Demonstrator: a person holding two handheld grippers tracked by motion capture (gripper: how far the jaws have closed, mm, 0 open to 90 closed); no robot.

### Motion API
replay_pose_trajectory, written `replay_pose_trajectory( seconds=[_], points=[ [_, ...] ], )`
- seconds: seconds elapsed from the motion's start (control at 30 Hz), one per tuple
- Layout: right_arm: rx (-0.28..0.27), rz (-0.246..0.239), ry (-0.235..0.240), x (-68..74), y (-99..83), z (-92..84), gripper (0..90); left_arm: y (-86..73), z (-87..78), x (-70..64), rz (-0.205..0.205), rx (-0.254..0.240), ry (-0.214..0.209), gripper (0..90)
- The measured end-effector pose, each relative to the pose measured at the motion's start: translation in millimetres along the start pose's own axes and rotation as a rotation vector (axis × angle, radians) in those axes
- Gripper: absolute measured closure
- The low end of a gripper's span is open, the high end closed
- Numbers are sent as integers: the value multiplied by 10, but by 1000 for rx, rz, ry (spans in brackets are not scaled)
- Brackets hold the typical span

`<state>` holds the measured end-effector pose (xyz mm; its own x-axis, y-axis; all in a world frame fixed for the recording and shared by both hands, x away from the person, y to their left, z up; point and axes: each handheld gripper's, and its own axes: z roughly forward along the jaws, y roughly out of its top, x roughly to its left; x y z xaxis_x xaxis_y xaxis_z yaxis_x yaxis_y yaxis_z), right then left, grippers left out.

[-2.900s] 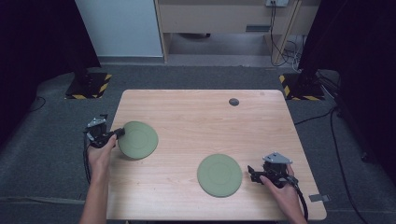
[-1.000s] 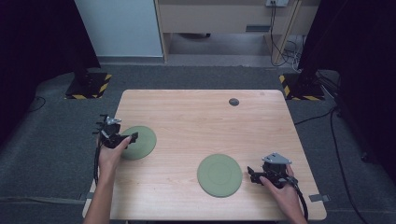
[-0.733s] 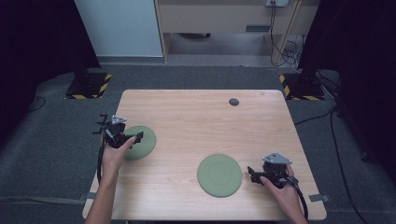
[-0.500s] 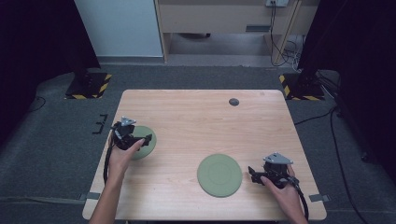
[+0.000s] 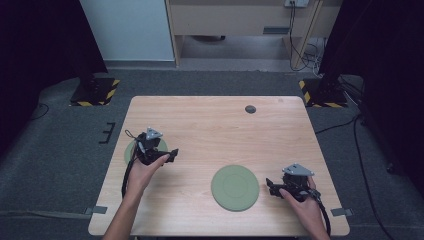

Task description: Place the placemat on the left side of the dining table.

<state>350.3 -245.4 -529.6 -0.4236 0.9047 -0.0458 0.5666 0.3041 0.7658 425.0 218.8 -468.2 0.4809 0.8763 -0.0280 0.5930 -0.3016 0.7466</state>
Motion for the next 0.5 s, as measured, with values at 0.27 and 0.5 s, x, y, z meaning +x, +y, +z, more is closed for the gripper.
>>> replay_pose_trajectory(
  seconds=[0.27,0.5],
  points=[
    [4,-3,0,2,-3,5,75,-20,72,-211,36,31,-35,40],
    [7,-6,-1,1,-6,16,74,-26,65,-387,86,45,-55,39]
  ],
)
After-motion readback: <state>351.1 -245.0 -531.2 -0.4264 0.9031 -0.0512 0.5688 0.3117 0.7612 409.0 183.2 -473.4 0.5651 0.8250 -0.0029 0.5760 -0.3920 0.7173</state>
